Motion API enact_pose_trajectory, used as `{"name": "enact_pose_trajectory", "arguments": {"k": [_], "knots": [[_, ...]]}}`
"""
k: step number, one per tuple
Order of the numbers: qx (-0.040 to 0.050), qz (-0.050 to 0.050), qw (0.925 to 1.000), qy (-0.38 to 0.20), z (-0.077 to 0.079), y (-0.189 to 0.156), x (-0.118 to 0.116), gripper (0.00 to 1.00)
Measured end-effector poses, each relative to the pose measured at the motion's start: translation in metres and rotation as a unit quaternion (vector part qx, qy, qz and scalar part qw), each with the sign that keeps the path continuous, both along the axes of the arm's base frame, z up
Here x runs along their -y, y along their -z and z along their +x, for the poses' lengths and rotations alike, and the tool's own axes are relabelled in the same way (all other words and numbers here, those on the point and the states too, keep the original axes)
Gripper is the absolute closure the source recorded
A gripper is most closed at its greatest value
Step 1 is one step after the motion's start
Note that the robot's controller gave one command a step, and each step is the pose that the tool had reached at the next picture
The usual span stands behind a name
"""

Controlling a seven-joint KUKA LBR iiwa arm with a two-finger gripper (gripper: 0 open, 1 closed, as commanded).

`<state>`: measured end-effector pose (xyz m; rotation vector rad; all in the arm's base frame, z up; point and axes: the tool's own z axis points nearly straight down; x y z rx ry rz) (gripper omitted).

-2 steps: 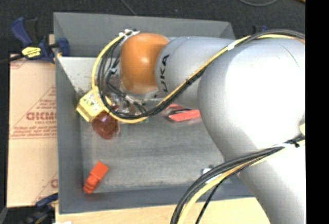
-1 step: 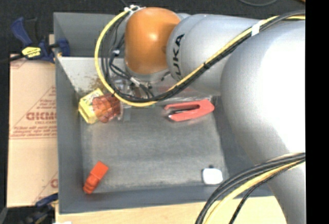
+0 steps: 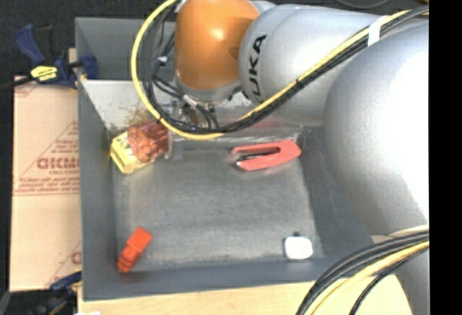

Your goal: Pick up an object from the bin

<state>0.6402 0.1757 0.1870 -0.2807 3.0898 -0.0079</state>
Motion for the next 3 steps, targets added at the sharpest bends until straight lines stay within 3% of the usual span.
{"name": "enact_pose_trajectory", "arguments": {"k": [1,2,3], "knots": [[-0.0027,0.0,1.0,0.001,-0.008,-0.013,0.003,1.0],[-0.0014,-0.002,0.9998,-0.019,-0.034,-0.057,0.015,1.0],[0.0023,-0.001,0.9998,-0.02,-0.026,-0.049,0.012,1.0]]}}
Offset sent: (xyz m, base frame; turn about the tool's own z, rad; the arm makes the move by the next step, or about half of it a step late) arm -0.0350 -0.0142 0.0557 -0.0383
